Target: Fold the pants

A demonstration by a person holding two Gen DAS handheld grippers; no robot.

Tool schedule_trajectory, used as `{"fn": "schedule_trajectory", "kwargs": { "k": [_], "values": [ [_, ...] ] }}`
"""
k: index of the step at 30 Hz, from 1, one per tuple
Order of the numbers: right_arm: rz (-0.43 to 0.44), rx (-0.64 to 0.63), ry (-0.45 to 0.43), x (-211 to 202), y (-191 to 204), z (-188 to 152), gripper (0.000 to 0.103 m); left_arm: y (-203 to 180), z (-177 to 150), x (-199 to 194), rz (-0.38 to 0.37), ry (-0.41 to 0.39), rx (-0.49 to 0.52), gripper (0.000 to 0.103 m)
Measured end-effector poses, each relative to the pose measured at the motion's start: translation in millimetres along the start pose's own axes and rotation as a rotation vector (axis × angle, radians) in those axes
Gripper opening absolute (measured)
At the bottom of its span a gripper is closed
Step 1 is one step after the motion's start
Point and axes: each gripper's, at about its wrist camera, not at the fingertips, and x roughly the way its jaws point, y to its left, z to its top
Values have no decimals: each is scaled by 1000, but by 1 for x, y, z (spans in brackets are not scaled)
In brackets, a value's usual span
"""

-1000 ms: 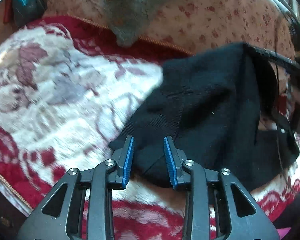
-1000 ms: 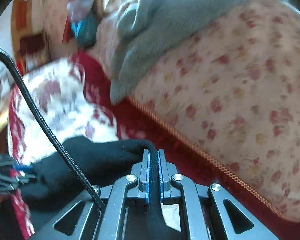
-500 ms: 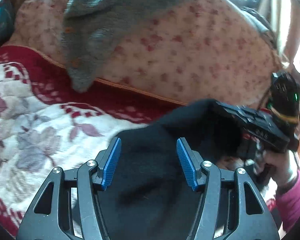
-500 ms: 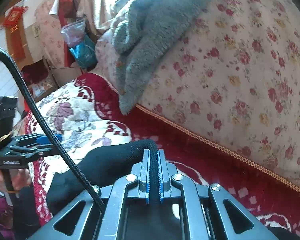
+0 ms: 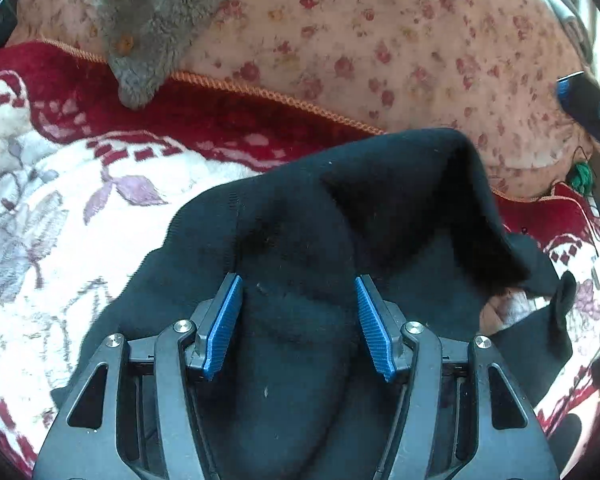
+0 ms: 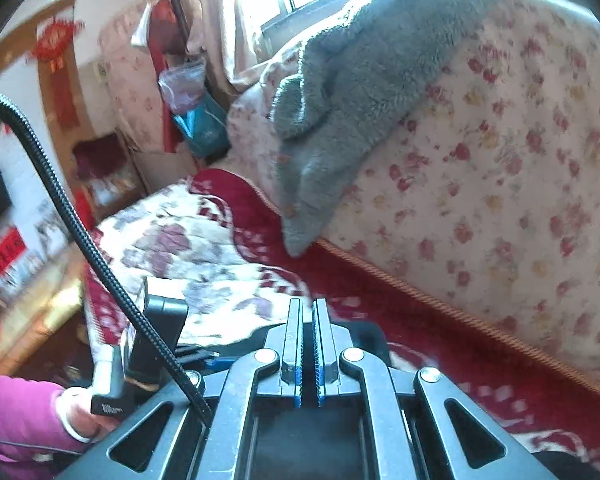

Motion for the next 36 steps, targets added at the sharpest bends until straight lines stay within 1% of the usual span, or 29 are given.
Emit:
{"fn": "schedule_trajectory", "kwargs": {
  "k": [1,3,4,5,6,7,8,10,11,13,16,18,20,23,24,26,28,32,34,35,36],
  "values": [
    [5,5,6,-1,-3,0,6,1,-3,-5,10,-4,10,58],
    [-49,14,44,0,-16,-2,15,4,-5,-14,18,-12,36,58],
    [-58,31,61,1,-26,-4,25,4,-4,-19,12,-18,55,58],
    [-43,57,81,3,-36,-7,38,4,0,-27,-7,-35,82,58],
    [-32,83,101,5,-44,-10,43,3,3,-31,-21,-50,94,58],
    [-20,113,129,6,-52,-16,47,2,6,-37,-43,-76,112,58],
    [-10,125,145,6,-56,-20,47,0,12,-44,-66,-101,139,58],
    [8,116,162,1,-59,-31,47,-5,22,-50,-97,-123,191,61],
    [11,96,167,-2,-59,-37,50,-11,30,-50,-114,-120,244,69],
    [3,52,192,-6,-57,-49,54,-19,41,-47,-120,-115,321,70],
    [-31,-21,231,-7,-54,-61,54,-39,59,-32,-149,-55,459,70],
    [-37,-82,242,-4,-46,-66,55,-48,67,-22,-163,-15,516,70],
    [-29,-123,246,4,-37,-68,55,-56,73,-11,-155,5,567,70],
    [-63,-197,263,29,-32,-69,54,-63,84,6,-163,54,613,70],
    [-39,-191,265,37,-36,-70,50,-65,87,11,-171,71,629,70],
    [15,-127,273,49,-50,-68,20,-70,92,19,-192,100,668,70],
    [23,-79,256,52,-61,-67,10,-74,93,25,-241,149,714,70],
    [76,-41,197,35,-70,-61,7,-85,98,39,-307,194,803,70],
    [96,-38,184,28,-70,-59,7,-88,103,48,-340,224,807,70],
    [101,-38,182,24,-70,-60,7,-88,106,55,-369,256,803,70],
    [113,-43,179,22,-69,-60,7,-89,107,59,-379,269,802,70]
  ]
}}
